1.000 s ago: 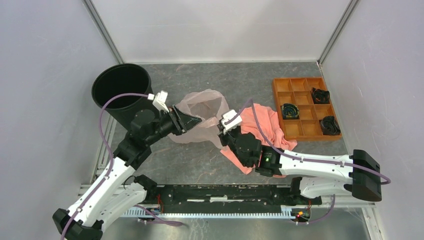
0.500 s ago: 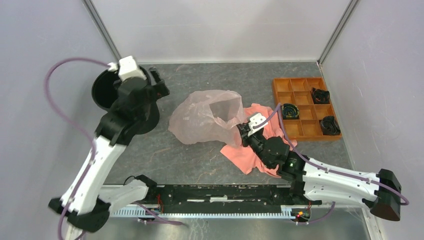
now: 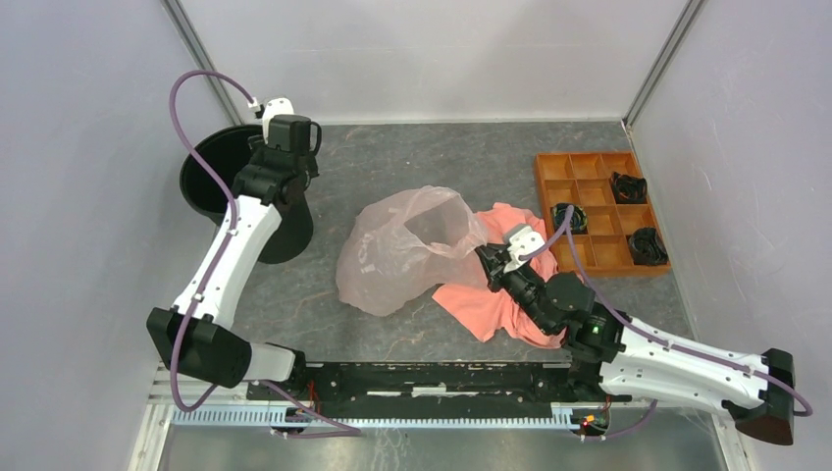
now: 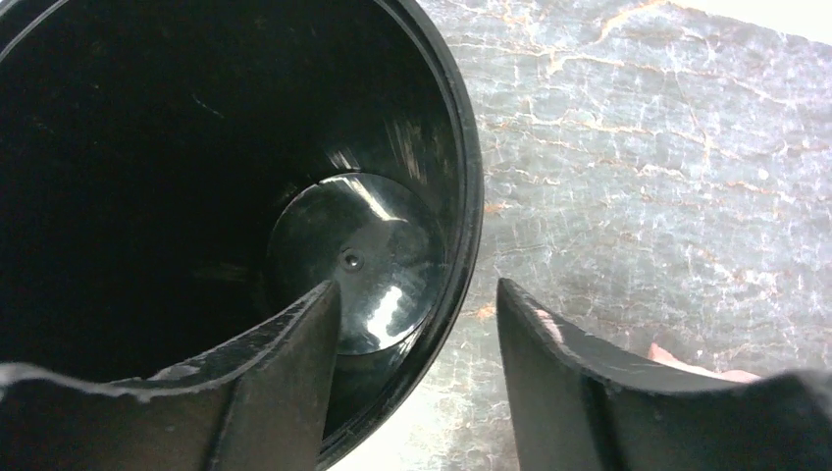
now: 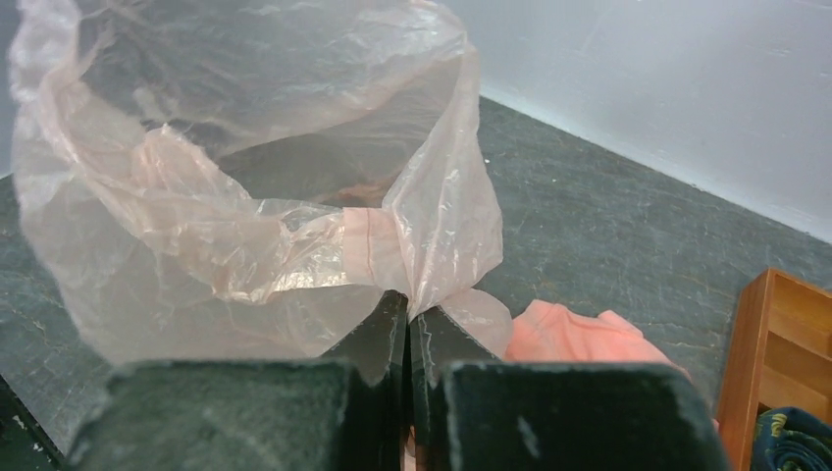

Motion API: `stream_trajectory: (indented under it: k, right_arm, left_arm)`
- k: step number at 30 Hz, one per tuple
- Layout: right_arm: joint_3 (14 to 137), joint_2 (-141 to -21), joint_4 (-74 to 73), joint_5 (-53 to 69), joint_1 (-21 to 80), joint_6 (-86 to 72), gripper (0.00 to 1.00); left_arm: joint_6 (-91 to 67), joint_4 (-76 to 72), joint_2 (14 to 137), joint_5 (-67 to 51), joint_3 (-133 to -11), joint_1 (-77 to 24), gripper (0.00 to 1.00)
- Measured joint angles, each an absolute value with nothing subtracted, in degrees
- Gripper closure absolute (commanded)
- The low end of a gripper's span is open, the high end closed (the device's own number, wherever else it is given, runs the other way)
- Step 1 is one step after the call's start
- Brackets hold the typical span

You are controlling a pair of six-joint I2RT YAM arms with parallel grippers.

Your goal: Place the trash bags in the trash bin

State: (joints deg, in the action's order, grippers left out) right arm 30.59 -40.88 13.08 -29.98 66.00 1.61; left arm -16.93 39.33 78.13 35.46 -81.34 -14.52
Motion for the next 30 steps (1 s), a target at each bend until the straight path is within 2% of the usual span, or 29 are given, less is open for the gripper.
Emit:
stream_trajectory:
  k: [4, 6, 10, 16, 25, 30]
  right_arm:
    - [30.59, -38.76, 12.45, -30.00, 66.00, 1.85, 1.00]
    - [30.61, -37.87, 12.27, -30.04, 66.00, 2.15, 0.99]
    - [31.44, -37.34, 11.60, -30.41, 66.00, 3.90, 0.99]
    - [37.60, -37.52, 10.98, -31.48, 66.00, 8.45, 0.99]
    - [49.21, -41.32, 14.28, -34.92, 66.00, 14.00, 0.99]
    - [58.22, -49.34, 14.70, -39.68, 66.00, 16.34, 0.99]
  left_arm:
    - [-15.66, 37.98, 77.54, 33.89, -79.68, -14.66, 0.71]
    - [-14.74, 37.32, 77.03, 33.39, -78.76, -14.66, 0.76]
    - [-14.44, 36.53, 75.40, 32.49, -77.08, -14.66, 0.96]
    - [-13.32, 38.22, 69.73, 27.11, -74.37, -14.61, 0.98]
    - [-14.17, 41.12, 63.75, 7.92, -75.33, -15.09, 0.98]
    - [-16.53, 39.24, 63.61, 2.24, -72.16, -22.13, 0.98]
